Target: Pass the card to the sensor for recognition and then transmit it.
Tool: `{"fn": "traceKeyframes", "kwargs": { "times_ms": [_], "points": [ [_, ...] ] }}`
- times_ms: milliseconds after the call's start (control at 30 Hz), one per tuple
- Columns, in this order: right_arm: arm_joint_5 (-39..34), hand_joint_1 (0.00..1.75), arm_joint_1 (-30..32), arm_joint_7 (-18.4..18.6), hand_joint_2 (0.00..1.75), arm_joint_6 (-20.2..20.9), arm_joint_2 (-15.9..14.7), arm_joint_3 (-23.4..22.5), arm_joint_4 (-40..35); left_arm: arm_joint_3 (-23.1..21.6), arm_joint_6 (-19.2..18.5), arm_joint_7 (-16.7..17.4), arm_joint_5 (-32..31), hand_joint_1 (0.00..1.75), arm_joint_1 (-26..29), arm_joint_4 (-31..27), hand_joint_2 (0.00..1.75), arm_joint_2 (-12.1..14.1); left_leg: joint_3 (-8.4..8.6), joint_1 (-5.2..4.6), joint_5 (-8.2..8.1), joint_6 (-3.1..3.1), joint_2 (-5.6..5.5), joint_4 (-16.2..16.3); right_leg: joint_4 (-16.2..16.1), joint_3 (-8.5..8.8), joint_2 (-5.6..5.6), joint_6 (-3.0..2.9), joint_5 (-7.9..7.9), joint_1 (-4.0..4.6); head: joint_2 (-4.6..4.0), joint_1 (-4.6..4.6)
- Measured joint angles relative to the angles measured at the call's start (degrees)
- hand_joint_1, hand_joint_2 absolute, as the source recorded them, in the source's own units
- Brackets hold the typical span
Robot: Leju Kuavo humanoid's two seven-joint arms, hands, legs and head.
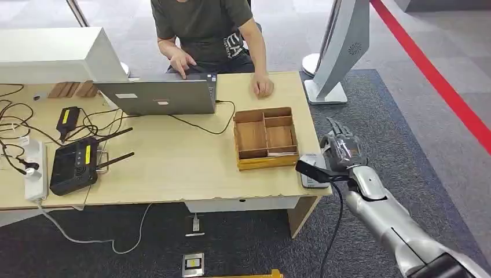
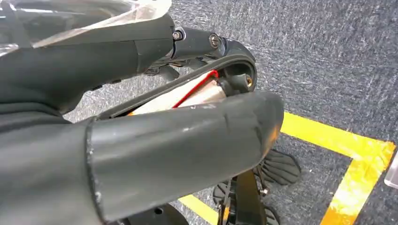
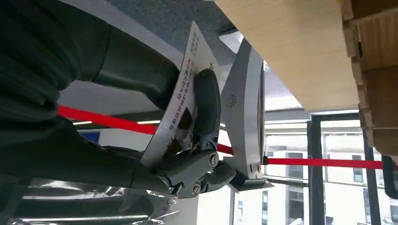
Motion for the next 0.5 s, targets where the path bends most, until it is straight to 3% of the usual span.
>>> {"fn": "traceKeyframes", "kwargs": {
  "times_ms": [500],
  "points": [
    [-4.3,1.75,3.4,-0.9,1.75,0.5,0.7,3.9,-1.8,0.4,0.0,-0.2,0.3,0.00,0.0,0.0,0.00,0.3,0.00,0.00,0.00,0.00,0.01,0.0,0.0,0.00,0.00,0.00,0.00,0.00,0.00,0.00]
  ]
}}
